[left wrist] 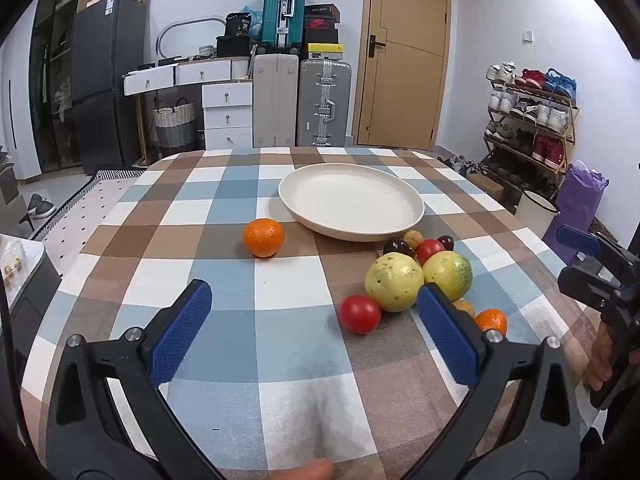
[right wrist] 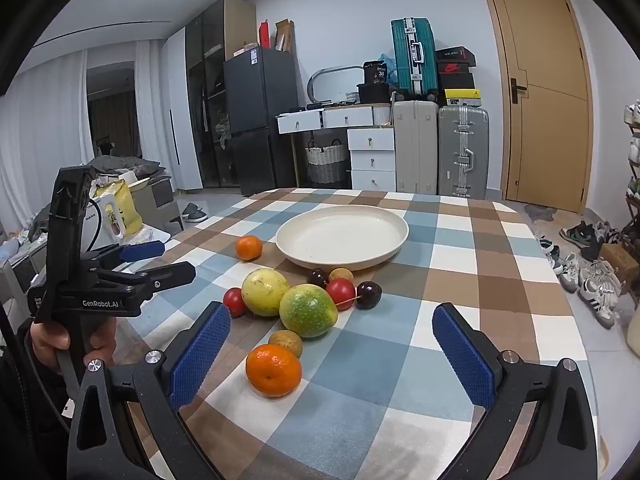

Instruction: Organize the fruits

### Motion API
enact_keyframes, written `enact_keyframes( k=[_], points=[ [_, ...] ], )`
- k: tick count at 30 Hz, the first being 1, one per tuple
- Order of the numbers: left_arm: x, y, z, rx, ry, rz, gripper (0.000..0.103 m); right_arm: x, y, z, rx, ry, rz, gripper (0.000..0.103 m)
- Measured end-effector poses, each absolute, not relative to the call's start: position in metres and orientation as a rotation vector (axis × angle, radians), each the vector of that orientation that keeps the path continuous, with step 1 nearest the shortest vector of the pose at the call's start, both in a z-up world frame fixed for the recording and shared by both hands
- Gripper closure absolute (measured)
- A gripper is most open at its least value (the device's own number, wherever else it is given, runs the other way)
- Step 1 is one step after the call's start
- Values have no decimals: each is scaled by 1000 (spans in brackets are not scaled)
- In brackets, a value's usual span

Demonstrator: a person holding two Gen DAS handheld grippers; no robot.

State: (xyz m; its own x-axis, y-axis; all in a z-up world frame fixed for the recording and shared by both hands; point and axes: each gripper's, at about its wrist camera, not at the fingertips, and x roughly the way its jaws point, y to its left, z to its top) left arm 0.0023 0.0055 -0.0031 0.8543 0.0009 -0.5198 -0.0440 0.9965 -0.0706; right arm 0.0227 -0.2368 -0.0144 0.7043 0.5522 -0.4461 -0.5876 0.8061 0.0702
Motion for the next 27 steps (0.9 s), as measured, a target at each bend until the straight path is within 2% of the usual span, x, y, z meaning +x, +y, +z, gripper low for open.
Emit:
enact_keyframes(
  k=[27],
  points=[
    [3,6,-3,-81,547,22,1,21,-234,-14,-83,470,633,0]
  ],
)
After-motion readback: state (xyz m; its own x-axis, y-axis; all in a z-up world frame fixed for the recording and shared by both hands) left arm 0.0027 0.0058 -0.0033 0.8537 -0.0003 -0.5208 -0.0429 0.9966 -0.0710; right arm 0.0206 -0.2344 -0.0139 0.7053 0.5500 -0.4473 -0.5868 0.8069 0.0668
